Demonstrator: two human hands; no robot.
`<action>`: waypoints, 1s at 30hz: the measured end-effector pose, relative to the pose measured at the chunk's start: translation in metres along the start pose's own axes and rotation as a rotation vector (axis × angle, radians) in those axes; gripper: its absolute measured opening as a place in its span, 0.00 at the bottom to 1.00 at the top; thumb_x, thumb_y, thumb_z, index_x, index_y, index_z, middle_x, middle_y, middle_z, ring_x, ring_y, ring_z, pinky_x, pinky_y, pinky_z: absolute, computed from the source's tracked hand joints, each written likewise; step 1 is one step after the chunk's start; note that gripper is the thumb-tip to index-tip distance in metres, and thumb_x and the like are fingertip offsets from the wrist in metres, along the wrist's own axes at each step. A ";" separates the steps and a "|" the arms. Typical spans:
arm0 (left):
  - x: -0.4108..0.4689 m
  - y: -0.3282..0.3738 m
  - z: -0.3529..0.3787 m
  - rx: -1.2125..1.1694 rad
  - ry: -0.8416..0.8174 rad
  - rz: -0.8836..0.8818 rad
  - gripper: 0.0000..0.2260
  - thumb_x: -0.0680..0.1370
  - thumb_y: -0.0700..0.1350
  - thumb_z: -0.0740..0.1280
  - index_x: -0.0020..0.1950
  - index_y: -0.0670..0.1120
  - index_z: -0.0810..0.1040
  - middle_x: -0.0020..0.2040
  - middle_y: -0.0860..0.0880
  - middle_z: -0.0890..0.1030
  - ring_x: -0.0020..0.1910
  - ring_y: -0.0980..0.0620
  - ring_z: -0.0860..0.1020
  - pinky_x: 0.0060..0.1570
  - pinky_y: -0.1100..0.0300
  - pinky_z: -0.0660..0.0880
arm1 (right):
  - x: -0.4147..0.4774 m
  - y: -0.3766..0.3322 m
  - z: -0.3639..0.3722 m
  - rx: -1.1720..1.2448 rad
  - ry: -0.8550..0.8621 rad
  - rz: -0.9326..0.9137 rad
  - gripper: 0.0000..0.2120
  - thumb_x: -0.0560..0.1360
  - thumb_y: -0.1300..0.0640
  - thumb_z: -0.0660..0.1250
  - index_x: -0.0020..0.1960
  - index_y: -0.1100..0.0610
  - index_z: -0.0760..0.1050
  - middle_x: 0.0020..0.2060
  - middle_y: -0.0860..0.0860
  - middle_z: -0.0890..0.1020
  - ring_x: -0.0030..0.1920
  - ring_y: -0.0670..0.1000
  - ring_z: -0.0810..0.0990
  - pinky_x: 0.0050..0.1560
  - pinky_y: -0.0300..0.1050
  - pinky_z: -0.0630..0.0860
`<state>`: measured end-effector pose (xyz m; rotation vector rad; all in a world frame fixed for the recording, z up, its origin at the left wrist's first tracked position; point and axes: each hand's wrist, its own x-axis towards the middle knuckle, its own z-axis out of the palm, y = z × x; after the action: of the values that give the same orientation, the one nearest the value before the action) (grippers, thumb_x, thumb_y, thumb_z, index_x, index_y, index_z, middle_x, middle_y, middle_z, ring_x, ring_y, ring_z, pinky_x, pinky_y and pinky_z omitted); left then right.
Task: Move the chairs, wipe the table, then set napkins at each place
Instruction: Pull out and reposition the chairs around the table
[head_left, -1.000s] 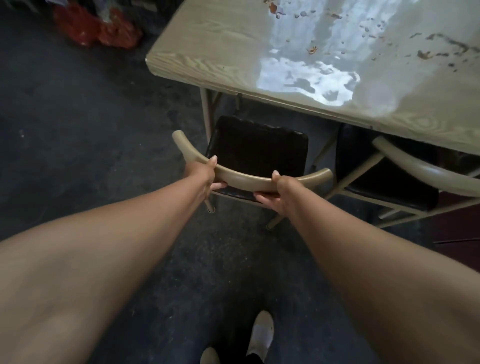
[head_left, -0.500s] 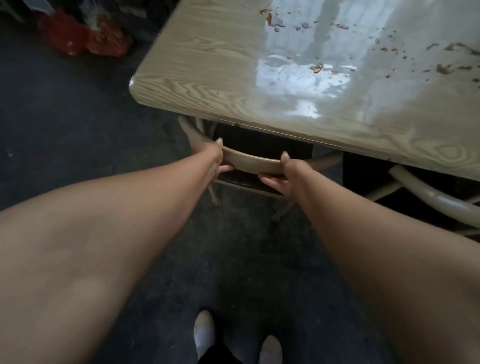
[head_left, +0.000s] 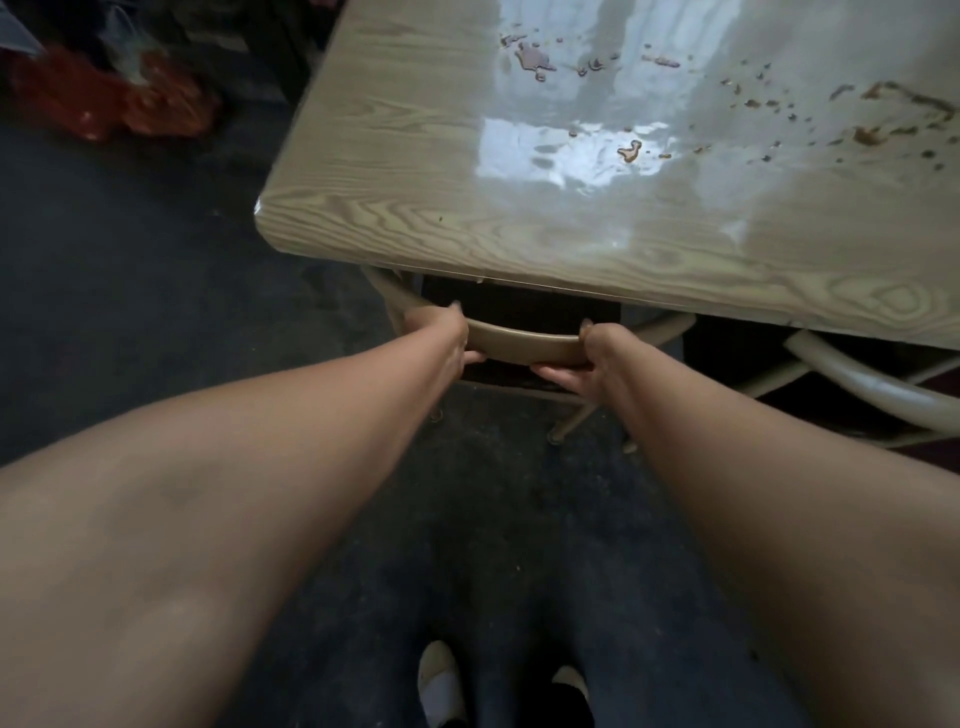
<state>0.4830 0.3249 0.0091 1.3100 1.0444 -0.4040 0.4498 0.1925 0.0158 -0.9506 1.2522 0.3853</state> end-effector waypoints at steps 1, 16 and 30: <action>0.001 -0.002 0.000 0.007 -0.006 0.000 0.23 0.81 0.42 0.63 0.74 0.42 0.59 0.72 0.41 0.65 0.68 0.37 0.69 0.54 0.40 0.77 | 0.000 0.000 0.000 0.004 0.001 0.001 0.21 0.81 0.54 0.62 0.69 0.63 0.63 0.65 0.62 0.71 0.63 0.68 0.74 0.55 0.61 0.78; -0.015 0.022 -0.024 0.530 -0.178 -0.149 0.20 0.84 0.48 0.54 0.72 0.38 0.64 0.69 0.40 0.72 0.66 0.43 0.75 0.60 0.48 0.74 | -0.015 -0.004 -0.013 -0.337 -0.001 0.067 0.23 0.83 0.46 0.54 0.70 0.61 0.64 0.62 0.60 0.78 0.57 0.60 0.81 0.43 0.47 0.82; -0.038 0.123 -0.116 0.653 -0.262 0.006 0.11 0.83 0.46 0.59 0.54 0.39 0.75 0.56 0.41 0.78 0.48 0.44 0.80 0.59 0.49 0.76 | -0.092 -0.014 0.087 -0.705 -0.117 -0.077 0.10 0.80 0.51 0.61 0.44 0.56 0.69 0.29 0.51 0.72 0.20 0.46 0.63 0.20 0.32 0.60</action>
<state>0.5118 0.4527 0.1222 1.7719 0.7045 -0.9394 0.4850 0.2742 0.1071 -1.5401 0.9738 0.8396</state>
